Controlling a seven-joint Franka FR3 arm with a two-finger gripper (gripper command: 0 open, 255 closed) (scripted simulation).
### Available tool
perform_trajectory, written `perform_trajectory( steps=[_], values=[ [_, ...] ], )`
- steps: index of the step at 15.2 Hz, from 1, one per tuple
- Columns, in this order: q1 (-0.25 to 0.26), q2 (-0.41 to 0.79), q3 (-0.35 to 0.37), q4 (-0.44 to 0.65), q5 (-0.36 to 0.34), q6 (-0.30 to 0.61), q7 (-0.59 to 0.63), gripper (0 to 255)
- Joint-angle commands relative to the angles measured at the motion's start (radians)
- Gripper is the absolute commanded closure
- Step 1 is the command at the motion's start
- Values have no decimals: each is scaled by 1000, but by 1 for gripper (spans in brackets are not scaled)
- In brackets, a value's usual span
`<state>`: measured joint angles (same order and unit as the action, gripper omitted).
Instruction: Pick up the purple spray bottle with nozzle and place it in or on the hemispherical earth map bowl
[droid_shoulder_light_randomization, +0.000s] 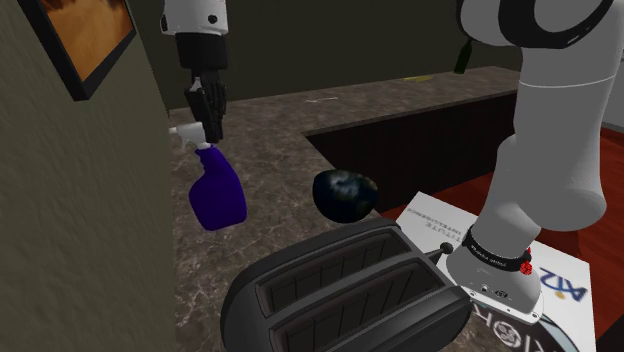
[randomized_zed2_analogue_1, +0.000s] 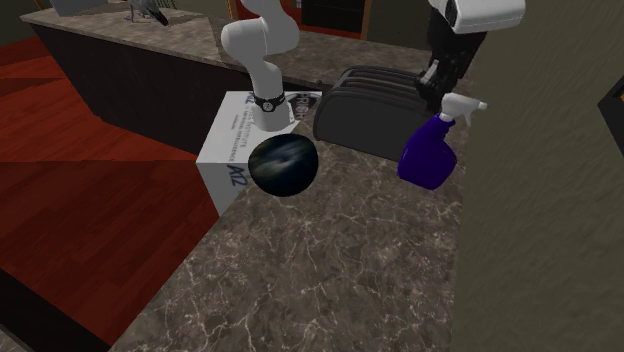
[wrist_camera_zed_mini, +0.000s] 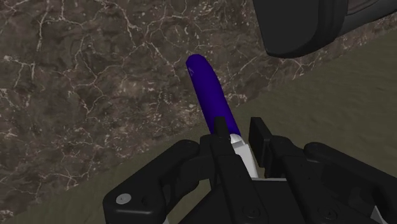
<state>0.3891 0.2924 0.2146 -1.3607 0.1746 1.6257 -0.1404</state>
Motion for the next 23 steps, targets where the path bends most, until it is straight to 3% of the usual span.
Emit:
perform_trajectory(
  steps=[1,15,19,23],
  values=[
    [0,5,0,38,-1,-32,5,255],
    [19,106,5,378,-20,-267,59,255],
    [-43,-70,-10,171,18,-246,-4,255],
    [-92,-210,-37,33,47,-261,-68,255]
  ],
)
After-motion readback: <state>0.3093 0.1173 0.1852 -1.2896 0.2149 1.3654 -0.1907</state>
